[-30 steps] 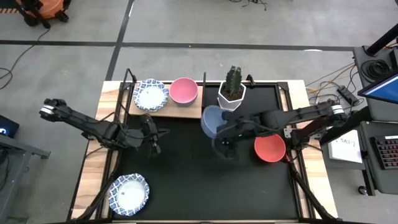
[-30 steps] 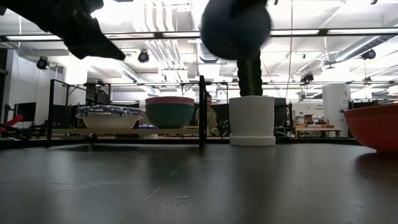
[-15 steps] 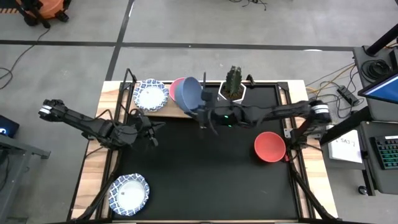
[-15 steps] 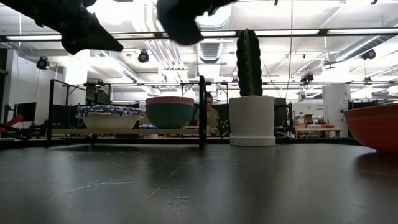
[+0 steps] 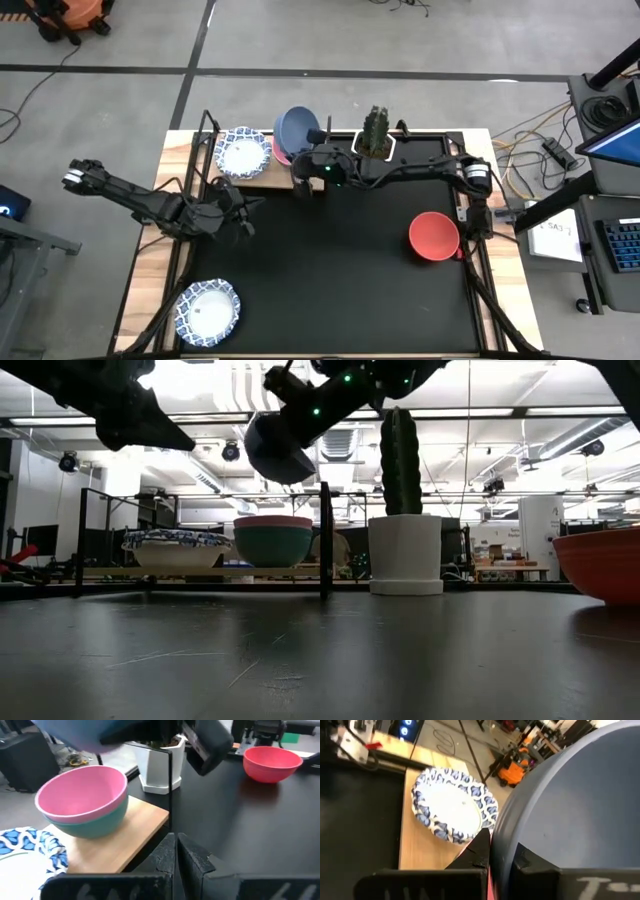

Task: Place and stack bowls onto a shelf
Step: Stack the blue bowl on top of the pink bowl on the shelf

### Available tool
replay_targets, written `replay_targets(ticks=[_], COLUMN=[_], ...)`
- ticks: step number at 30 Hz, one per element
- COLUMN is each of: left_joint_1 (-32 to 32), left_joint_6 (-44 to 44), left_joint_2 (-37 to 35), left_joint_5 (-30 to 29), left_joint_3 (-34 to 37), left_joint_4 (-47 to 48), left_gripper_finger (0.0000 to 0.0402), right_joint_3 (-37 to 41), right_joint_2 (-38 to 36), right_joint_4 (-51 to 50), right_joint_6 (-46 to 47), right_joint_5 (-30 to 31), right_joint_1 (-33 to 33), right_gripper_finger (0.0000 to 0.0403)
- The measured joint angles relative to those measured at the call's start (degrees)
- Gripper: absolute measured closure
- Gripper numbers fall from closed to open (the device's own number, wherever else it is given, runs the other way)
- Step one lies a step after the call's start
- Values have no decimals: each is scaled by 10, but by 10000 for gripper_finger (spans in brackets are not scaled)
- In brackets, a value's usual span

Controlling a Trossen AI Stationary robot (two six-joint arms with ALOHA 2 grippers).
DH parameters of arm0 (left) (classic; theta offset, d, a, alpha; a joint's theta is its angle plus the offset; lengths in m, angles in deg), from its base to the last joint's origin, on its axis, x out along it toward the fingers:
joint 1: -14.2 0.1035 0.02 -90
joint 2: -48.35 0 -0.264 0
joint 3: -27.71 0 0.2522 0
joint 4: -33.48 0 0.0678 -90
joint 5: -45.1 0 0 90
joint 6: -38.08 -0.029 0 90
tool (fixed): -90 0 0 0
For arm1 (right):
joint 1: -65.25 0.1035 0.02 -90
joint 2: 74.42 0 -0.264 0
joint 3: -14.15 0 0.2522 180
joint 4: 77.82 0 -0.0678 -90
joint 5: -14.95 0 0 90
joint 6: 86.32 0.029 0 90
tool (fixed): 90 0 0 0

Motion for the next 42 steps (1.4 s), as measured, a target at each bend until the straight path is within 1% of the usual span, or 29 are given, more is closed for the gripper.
replay_targets(ticks=[3, 8, 12, 20, 24, 28, 31, 34, 37, 42], left_joint_1=[0, 0, 0, 0, 0, 0, 0, 0, 0, 0], left_joint_6=[3, 4, 4, 4, 4, 4, 4, 4, 4, 4], left_joint_2=[0, 0, 0, 0, 0, 0, 0, 0, 0, 0], left_joint_5=[-17, -19, -19, -19, -19, -19, -19, -19, -19, -19], left_joint_3=[0, 0, 0, 0, 0, 0, 0, 0, 0, 0], left_joint_4=[0, 0, 0, 0, 0, 0, 0, 0, 0, 0], left_gripper_finger=[402, 402, 402, 402, 402, 402, 402, 402, 402, 402], right_joint_3=[-6, -6, -6, -5, -5, -5, -4, -4, -4, -3], right_joint_2=[11, 12, 11, 11, 11, 11, 11, 11, 22, 63], right_joint_4=[-11, -22, -30, -28, -28, -31, -31, -23, -3, 4], right_joint_6=[0, 24, 37, 50, 57, 59, 80, 135, 160, 164], right_joint_5=[-1, -12, -35, -35, -35, -35, -35, -35, -35, -34], right_joint_1=[-6, -19, -28, -30, -30, -30, -30, -30, -35, -38], right_gripper_finger=[394, 387, 361, 299, 279, 268, 267, 275, 295, 341])
